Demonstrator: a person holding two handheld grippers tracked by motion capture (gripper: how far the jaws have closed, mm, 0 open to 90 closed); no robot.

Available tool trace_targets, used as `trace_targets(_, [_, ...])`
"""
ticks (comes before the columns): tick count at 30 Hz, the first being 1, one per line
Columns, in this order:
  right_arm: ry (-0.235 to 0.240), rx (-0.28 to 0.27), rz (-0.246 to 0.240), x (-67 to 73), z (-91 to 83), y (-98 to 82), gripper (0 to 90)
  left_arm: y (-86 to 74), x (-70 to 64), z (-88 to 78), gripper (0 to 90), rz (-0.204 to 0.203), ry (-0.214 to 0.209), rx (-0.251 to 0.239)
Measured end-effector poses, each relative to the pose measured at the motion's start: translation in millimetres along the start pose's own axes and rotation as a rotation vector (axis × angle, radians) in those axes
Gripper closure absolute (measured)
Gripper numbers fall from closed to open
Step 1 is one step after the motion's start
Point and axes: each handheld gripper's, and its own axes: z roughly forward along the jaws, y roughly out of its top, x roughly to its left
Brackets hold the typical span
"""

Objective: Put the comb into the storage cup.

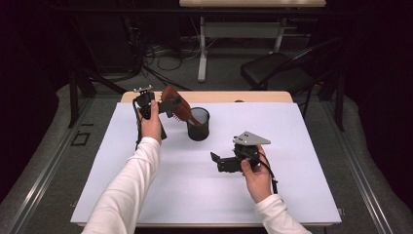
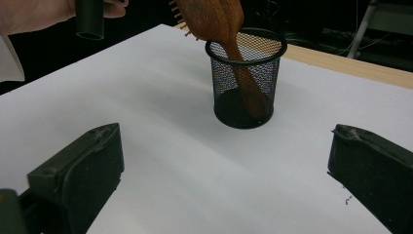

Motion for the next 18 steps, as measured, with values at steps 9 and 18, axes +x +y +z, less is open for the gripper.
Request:
trace_targets(9, [0.000, 0.001, 0.000, -0.3, 0.6, -0.1, 0.0, 3.4, -1.6, -5.6, 0.3, 0.045, 0.009, 0.003])
trace_targets(18, [0.001, 0.002, 0.002, -0.4, 0.7, -0.2, 0.0, 8.7, -0.4, -16.2, 0.3, 0.090, 0.022, 0.016])
